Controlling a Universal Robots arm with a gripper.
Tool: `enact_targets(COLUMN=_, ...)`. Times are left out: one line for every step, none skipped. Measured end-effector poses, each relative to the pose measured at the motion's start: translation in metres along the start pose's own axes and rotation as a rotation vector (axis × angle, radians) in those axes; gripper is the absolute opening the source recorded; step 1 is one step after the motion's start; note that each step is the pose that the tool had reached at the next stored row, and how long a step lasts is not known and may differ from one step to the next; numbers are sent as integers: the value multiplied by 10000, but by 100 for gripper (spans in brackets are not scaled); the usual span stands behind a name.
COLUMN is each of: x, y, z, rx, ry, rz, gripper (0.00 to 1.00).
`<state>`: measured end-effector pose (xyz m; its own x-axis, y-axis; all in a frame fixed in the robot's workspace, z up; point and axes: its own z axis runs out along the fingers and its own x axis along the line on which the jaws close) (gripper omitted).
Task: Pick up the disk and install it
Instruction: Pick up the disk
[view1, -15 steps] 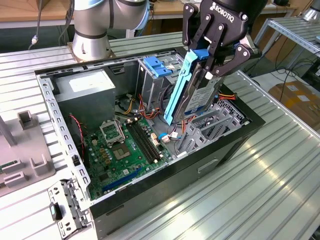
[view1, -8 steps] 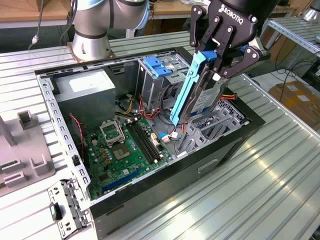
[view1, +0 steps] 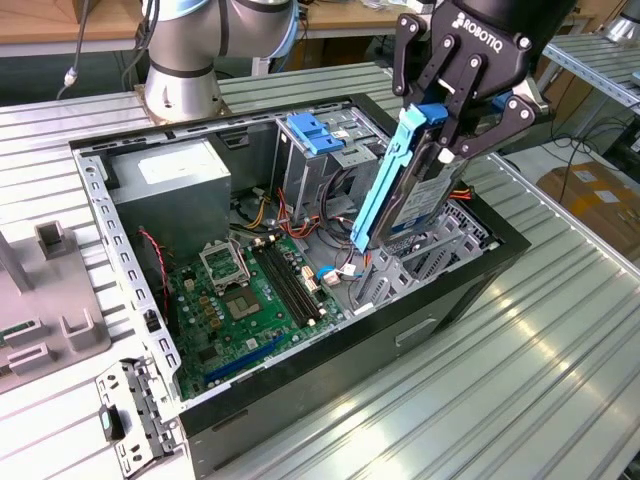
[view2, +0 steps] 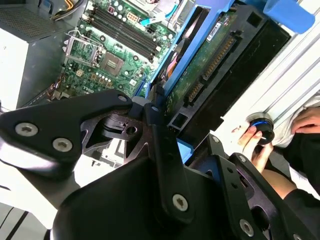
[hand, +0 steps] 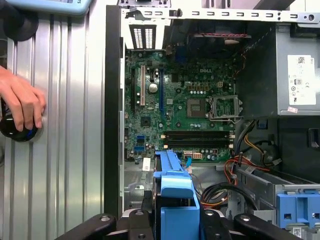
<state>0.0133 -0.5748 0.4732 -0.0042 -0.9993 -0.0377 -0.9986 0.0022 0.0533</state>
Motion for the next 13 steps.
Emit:
enact_targets(x=4, y=-10, z=0, rx=-1, ry=0, rz=-1, gripper=37)
enact_targets(x=9, y=-28, z=-1, rx=-1, ry=-1, rz=-2, gripper=37)
enact_targets(x=12, y=-39, z=-1, rx=-1, ry=-2, rz=-2, gripper=37)
enact_targets(x=17, y=-55, z=-2, rx=-3, ry=0, rz=-3, gripper=37)
enact_targets(x=20, y=-67, z=-3, rx=-3, ry=0, rz=-3, gripper=37)
enact_targets(x=24, y=-88, z=-4, rx=-4, ry=0, rz=-5, gripper=37)
enact_targets(x=30, y=-116, z=-4, rx=-6, ry=-1, rz=-6, gripper=37)
enact_targets(x=37, y=-148, z=-6, rx=-7, ry=-1, rz=-7, gripper=37)
enact_targets(x=40, y=-160, z=-7, rx=-8, ry=0, rz=-8, gripper=37)
enact_targets(x=42, y=-170, z=-7, rx=-9, ry=-1, rz=-9, gripper=37)
enact_targets(x=44, y=-181, z=-7, rx=-9, ry=0, rz=-9, gripper=37)
enact_targets(x=46, y=-193, z=-8, rx=-10, ry=0, rz=-9, gripper=37)
enact_targets(x=48, y=-204, z=-8, rx=-10, ry=-1, rz=-9, gripper=37)
